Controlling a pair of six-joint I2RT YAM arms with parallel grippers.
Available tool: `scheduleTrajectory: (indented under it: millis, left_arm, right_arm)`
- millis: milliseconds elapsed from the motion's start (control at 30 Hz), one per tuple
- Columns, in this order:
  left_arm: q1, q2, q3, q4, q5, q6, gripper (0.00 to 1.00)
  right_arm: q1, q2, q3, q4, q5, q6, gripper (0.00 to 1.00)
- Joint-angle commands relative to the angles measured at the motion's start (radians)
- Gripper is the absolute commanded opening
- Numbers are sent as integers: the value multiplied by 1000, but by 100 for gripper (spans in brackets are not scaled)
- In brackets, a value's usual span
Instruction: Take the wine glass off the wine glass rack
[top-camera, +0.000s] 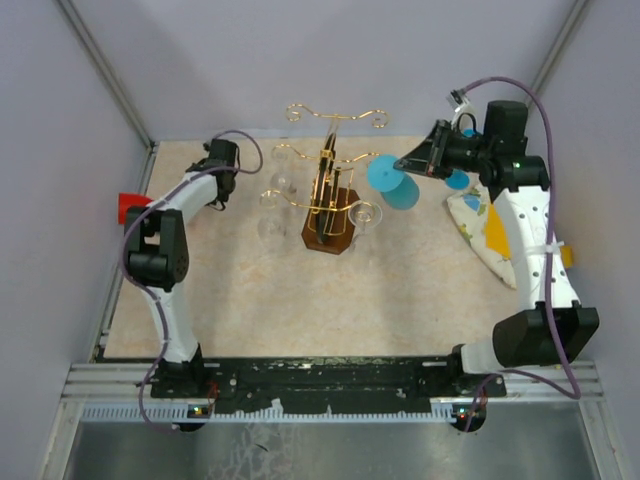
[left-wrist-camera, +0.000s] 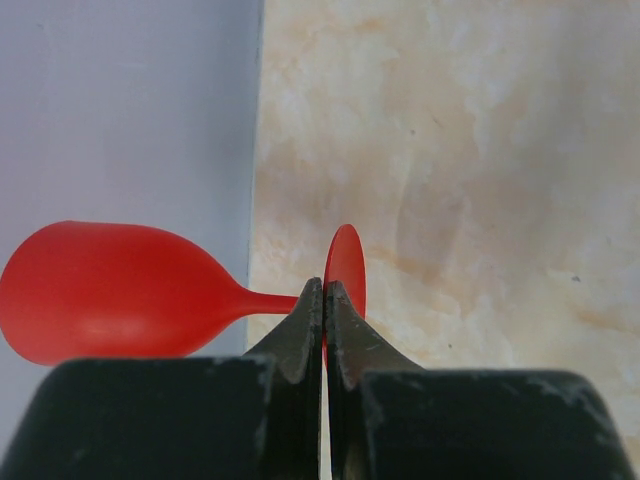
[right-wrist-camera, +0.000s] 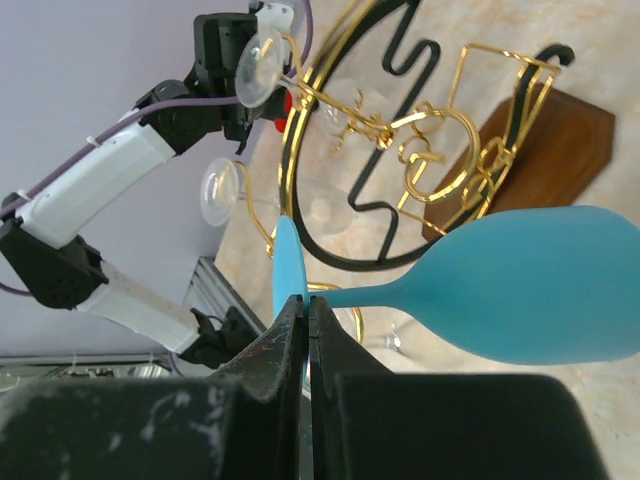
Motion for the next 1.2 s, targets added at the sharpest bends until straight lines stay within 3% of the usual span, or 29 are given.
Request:
scheduleTrajectory:
  millis: [0, 433, 733, 1167]
  left_arm:
    - [-22, 46, -54, 81, -103, 89, 0]
    - [-14, 173, -55, 127, -182, 152, 0]
    - [-41, 229, -58, 127, -186, 149, 0]
    - [-76, 322, 28, -55, -169, -42, 0]
  right_arm:
    - [-29, -65, 33, -141, 112, -117, 0]
    - [-94, -106, -10, -186, 283, -165, 0]
    - [-115, -112, -29, -172, 285, -160, 0]
    - [-120, -115, -25, -173, 281, -159, 0]
